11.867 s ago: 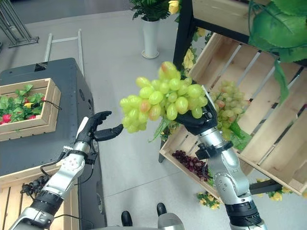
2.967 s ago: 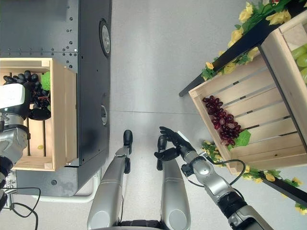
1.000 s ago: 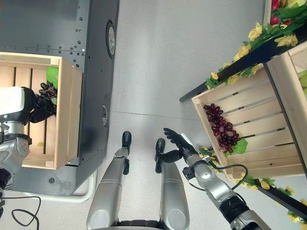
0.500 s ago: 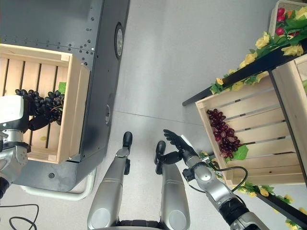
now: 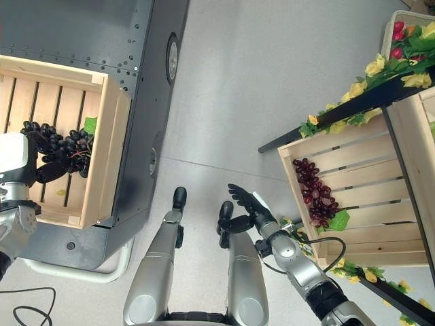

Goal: Pick up the fruits from the basket on one side to the basket on the other side

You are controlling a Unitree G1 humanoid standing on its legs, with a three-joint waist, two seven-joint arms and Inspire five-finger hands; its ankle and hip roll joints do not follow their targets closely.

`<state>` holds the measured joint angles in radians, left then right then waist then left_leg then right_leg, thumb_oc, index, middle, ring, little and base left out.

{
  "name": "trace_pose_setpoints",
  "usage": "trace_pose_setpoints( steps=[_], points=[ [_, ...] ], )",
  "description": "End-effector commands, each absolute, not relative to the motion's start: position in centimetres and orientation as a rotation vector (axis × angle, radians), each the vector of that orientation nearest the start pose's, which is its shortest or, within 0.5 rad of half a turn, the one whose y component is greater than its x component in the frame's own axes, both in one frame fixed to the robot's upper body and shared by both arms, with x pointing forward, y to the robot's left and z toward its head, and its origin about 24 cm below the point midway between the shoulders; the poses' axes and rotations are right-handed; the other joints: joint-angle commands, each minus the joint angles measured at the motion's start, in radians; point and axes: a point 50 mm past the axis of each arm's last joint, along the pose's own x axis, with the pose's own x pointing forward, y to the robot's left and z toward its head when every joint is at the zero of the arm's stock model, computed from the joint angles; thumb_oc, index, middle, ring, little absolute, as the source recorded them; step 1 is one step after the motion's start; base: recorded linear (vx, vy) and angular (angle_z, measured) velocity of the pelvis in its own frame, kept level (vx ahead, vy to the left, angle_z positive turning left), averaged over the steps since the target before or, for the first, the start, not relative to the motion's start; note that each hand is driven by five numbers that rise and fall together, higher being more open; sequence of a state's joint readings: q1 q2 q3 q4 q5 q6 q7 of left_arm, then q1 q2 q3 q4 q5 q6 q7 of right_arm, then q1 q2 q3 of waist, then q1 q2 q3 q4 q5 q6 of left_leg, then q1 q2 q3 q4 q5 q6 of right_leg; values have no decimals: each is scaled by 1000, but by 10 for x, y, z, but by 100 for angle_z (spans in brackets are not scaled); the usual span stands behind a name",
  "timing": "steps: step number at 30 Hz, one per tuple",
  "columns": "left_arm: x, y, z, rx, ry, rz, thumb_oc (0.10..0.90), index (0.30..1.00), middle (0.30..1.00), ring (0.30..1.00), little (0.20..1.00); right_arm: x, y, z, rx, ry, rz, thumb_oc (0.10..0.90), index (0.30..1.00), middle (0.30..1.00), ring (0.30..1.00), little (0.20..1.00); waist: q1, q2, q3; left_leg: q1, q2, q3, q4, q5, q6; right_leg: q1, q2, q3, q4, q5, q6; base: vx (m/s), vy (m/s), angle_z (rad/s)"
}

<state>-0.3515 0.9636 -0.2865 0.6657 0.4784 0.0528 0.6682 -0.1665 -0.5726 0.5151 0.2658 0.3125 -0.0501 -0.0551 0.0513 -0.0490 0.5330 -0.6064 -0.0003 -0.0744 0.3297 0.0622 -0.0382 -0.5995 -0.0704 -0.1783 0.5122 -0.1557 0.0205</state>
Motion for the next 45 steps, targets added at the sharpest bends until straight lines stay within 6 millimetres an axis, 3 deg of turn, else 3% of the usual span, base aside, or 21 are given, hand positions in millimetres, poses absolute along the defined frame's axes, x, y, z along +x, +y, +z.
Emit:
trace_pose_setpoints(
  steps=[1,10,15,31,42,45],
  points=[
    [264,403,160,1652,-57,831,800,900,900,900,900,251,-168,18,-318,104,330,800,900,900,900,900,19,2,-13,35,-66,100,25,-97,45,71,59,-30,-26,-8,-7,0,0,0],
    [252,419,161,1717,36,876,800,900,900,900,900,249,-169,17,-312,108,326,800,900,900,900,900,23,3,-13,48,-65,98,15,-97,48,85,54,-37,-41,-3,-4,0,0,0],
    [241,430,160,1636,56,966,800,900,900,900,900,248,-168,16,-305,105,320,800,900,900,900,900,29,7,-13,49,-66,95,10,-95,48,86,50,-44,-41,-4,-5,0,0,0],
    [212,461,165,1837,251,958,800,900,900,900,900,249,-167,15,-299,114,322,800,900,900,900,900,51,29,-13,51,-64,82,-1,-89,45,105,46,-69,-55,-11,-14,2,-11,2],
    [201,477,160,1658,402,1035,800,900,900,900,900,251,-163,14,-283,121,316,800,900,900,900,900,55,24,-13,59,-64,74,5,-95,48,117,45,-79,-47,-17,-13,1,-3,0],
    [205,474,158,1508,316,1099,800,900,900,900,900,251,-160,13,-280,123,334,800,900,900,900,900,54,17,-13,65,-63,71,-1,-92,47,123,48,-76,-52,-14,-12,0,0,0]
  ],
)
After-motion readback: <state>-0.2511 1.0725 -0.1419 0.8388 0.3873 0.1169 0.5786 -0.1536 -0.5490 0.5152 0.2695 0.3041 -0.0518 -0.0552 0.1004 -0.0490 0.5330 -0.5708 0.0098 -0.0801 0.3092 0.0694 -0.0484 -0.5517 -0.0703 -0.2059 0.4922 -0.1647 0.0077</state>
